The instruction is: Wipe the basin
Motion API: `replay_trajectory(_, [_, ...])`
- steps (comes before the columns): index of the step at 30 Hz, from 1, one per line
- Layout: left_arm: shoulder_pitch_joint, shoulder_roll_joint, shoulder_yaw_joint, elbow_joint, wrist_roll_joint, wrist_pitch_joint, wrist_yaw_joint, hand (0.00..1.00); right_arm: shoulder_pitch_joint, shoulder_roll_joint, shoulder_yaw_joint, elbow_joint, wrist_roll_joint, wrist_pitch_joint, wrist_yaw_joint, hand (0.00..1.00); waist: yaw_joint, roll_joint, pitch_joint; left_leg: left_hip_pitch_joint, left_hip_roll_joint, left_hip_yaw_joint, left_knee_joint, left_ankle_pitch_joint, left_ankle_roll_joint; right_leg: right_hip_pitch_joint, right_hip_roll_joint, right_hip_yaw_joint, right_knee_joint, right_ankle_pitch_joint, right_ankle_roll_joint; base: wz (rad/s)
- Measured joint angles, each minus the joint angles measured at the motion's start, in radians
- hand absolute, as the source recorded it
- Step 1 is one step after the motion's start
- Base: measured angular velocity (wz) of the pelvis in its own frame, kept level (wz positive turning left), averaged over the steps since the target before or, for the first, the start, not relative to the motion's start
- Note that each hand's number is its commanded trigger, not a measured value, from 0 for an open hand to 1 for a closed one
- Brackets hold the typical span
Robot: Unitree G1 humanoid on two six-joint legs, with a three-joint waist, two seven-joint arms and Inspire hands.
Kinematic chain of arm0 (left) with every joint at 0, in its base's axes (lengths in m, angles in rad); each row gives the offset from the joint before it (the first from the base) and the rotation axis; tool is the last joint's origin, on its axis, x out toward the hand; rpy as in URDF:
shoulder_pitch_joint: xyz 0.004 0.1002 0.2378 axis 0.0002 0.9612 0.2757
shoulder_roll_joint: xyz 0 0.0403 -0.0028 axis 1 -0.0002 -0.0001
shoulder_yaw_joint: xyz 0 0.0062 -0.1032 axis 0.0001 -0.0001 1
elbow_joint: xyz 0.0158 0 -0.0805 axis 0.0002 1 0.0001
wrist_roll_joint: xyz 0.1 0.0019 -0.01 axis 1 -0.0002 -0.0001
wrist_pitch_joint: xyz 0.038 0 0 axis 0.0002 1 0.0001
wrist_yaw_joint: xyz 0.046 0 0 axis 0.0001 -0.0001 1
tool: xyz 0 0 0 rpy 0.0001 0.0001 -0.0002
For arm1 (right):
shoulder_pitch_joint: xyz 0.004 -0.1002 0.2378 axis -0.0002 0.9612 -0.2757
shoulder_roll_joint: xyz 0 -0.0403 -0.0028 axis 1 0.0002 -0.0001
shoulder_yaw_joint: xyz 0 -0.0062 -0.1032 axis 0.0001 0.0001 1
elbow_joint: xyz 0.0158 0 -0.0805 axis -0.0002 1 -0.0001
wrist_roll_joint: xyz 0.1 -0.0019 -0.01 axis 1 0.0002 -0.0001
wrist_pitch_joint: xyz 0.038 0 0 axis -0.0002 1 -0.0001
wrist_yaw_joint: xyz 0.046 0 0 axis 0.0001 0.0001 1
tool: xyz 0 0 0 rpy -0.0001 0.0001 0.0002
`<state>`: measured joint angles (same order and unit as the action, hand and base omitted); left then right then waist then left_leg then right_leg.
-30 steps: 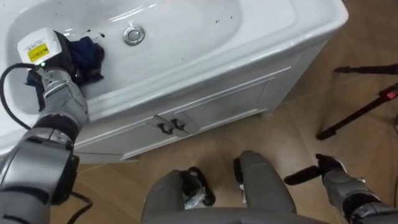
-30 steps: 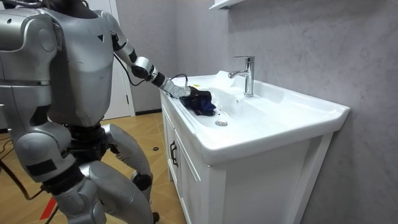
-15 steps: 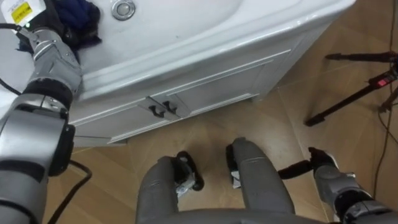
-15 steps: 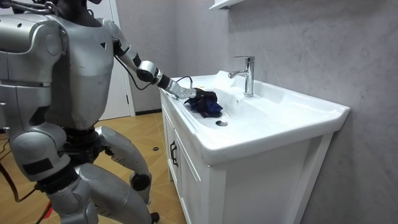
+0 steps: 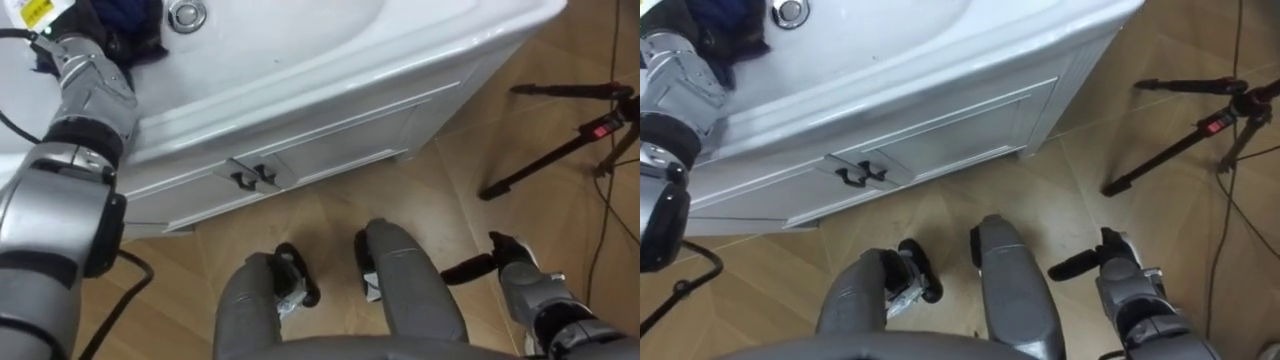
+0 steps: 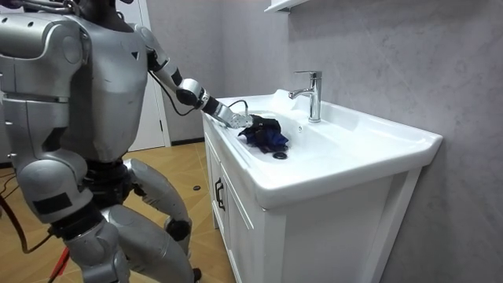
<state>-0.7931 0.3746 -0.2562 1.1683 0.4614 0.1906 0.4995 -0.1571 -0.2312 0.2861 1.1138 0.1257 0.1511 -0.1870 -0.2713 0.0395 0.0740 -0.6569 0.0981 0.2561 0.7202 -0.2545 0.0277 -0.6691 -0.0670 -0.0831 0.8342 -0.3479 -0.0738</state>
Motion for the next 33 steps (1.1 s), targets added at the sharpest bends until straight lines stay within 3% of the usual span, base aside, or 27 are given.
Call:
replay_trajectory(6, [-0.008, -0.046, -0.045, -0.034, 0.0, -0.01, -0.009, 1.0, -0.006, 0.0, 0.008, 0.014, 0.005, -0.03, 0.003, 0.0, -0.01, 0.0, 0.0003, 0.009, -0.007, -0.011, 0.002, -0.001, 0.008, 0.022, -0.005, -0.011, -0.006, -0.007, 0.009, 0.07])
replay_trajectory(11, [-0.002, -0.108, -0.084, -0.056, -0.001, -0.052, -0.065, 1.0, 0.001, 0.003, 0.007, 0.023, 0.098, -0.067, 0.039, 0.0, -0.016, 0.001, 0.0019, 0.065, -0.007, -0.016, -0.023, -0.001, 0.009, 0.09, -0.001, -0.017, -0.048, -0.005, 0.012, 0.02])
replay_trajectory(13, [0.0, -0.117, -0.085, -0.06, -0.002, -0.069, -0.083, 1.0, 0.001, 0.006, 0.006, 0.022, 0.121, -0.082, 0.038, 0.0, -0.022, 0.003, 0.0019, 0.077, -0.007, -0.015, -0.034, -0.001, 0.009, 0.103, 0.001, -0.017, -0.062, -0.002, 0.015, 0.0])
replay_trajectory(21, [0.018, -0.127, -0.129, -0.103, -0.121, -0.09, -0.162, 1.0, -0.005, -0.004, 0.003, 0.054, 0.143, -0.111, 0.083, 0.0, -0.033, 0.05, 0.0058, 0.117, -0.01, -0.014, -0.072, 0.002, 0.014, 0.157, -0.012, -0.039, -0.108, 0.0, 0.022, 0.07])
replay_trajectory(24, [0.043, -0.13, -0.166, -0.128, -0.155, -0.11, -0.192, 1.0, -0.006, -0.013, -0.003, 0.064, 0.143, -0.118, 0.1, 0.0, -0.045, 0.073, 0.0047, 0.155, -0.029, -0.01, -0.108, 0.006, 0.017, 0.189, -0.02, -0.036, -0.127, -0.003, 0.032, 0.07])
replay_trajectory(26, [0.056, -0.145, -0.187, -0.163, -0.184, -0.11, -0.225, 1.0, -0.004, -0.016, -0.007, 0.073, 0.144, -0.127, 0.119, 0.0, -0.057, 0.09, 0.0032, 0.187, -0.044, -0.005, -0.14, 0.012, 0.021, 0.214, -0.026, -0.028, -0.144, -0.005, 0.041, 0.1])
replay_trajectory(33, [0.056, -0.203, -0.241, -0.246, -0.234, -0.133, -0.297, 1.0, 0.003, -0.034, -0.014, 0.093, 0.154, -0.132, 0.155, 0.0, -0.071, 0.111, 0.0006, 0.238, -0.042, 0.046, -0.168, 0.016, 0.028, 0.266, -0.036, -0.033, -0.18, -0.007, 0.053, 0.04])
